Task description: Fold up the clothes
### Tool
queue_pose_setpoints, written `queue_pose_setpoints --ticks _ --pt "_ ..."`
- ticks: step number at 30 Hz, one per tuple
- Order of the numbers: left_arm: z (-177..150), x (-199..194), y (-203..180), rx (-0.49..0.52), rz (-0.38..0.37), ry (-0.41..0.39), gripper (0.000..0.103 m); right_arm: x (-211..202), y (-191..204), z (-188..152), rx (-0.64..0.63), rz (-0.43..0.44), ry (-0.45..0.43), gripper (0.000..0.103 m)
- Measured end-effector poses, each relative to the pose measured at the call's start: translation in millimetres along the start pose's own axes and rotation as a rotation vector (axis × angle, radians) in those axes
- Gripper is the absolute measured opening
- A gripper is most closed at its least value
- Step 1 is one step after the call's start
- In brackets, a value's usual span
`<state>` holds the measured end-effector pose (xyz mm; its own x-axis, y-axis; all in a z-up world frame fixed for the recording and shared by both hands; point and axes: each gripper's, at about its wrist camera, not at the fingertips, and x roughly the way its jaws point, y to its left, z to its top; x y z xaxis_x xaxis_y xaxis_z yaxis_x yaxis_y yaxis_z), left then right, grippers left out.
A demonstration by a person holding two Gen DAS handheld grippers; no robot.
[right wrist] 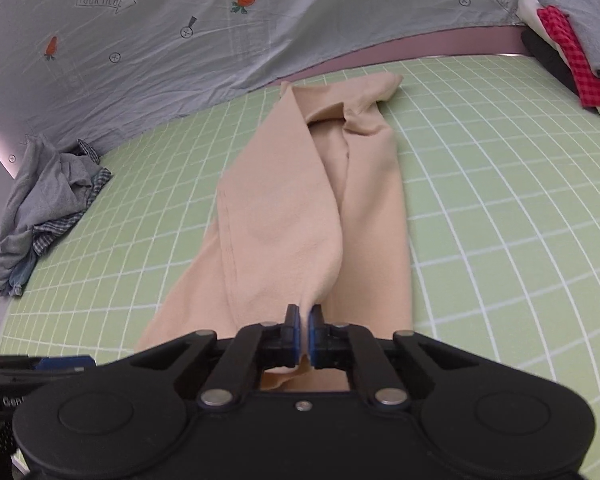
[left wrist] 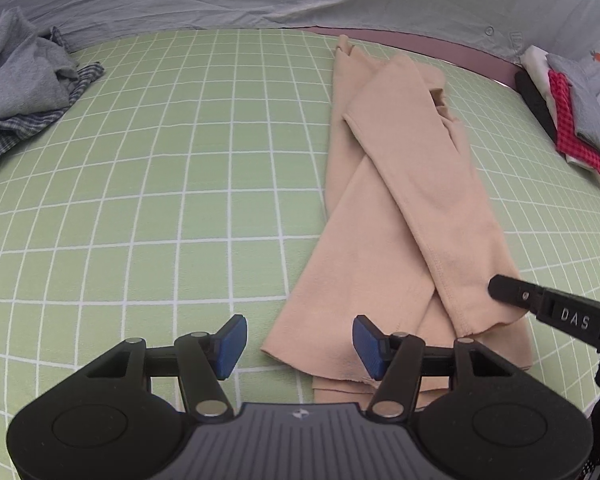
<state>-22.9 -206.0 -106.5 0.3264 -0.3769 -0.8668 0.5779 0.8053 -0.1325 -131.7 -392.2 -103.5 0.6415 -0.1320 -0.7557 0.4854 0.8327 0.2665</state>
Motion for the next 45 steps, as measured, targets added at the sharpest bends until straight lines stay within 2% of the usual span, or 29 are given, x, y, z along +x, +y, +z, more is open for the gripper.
queue_pose_setpoints --ticks 4,11,13,14,15,17,27,34,40,43,45 --pt "-5 6 -8 0.041 -0.014 0.016 0.06 -13 -13 -24 0.074 -0.035 0.041 0.004" --pt "-9 16 -8 0.015 -0.019 0.048 0.06 -17 -16 -37 0.059 -0.064 0.08 0.005" --pt "-7 13 -9 0.005 -0.01 0.04 0.06 -17 -16 -35 0.054 -0.064 0.083 0.009" --pt "-5 12 -9 0.0 -0.005 0.033 0.06 -18 -16 -32 0.05 -0.065 0.077 0.018" --pt "-3 11 -10 -0.008 0.001 0.026 0.06 -20 -16 -28 0.043 -0.07 0.063 0.031" --pt "5 9 -11 -0.026 0.013 0.01 0.06 -24 -17 -18 0.029 -0.079 0.025 0.045" --pt "42 18 -32 -0.083 0.053 -0.046 0.061 -13 -50 40 0.005 -0.124 -0.058 0.064" --pt "77 38 -48 -0.085 0.079 -0.053 0.067 12 -79 87 0.043 -0.095 -0.096 0.064" --pt "144 79 -58 -0.118 0.085 -0.052 0.075 51 -99 135 0.097 -0.068 -0.103 0.062" --pt "179 101 -56 -0.208 0.084 -0.028 0.078 73 -108 159 0.13 -0.053 -0.1 0.062" --pt "198 116 -54 -0.295 0.057 -0.01 0.079 87 -114 175 0.151 -0.043 -0.098 0.062"
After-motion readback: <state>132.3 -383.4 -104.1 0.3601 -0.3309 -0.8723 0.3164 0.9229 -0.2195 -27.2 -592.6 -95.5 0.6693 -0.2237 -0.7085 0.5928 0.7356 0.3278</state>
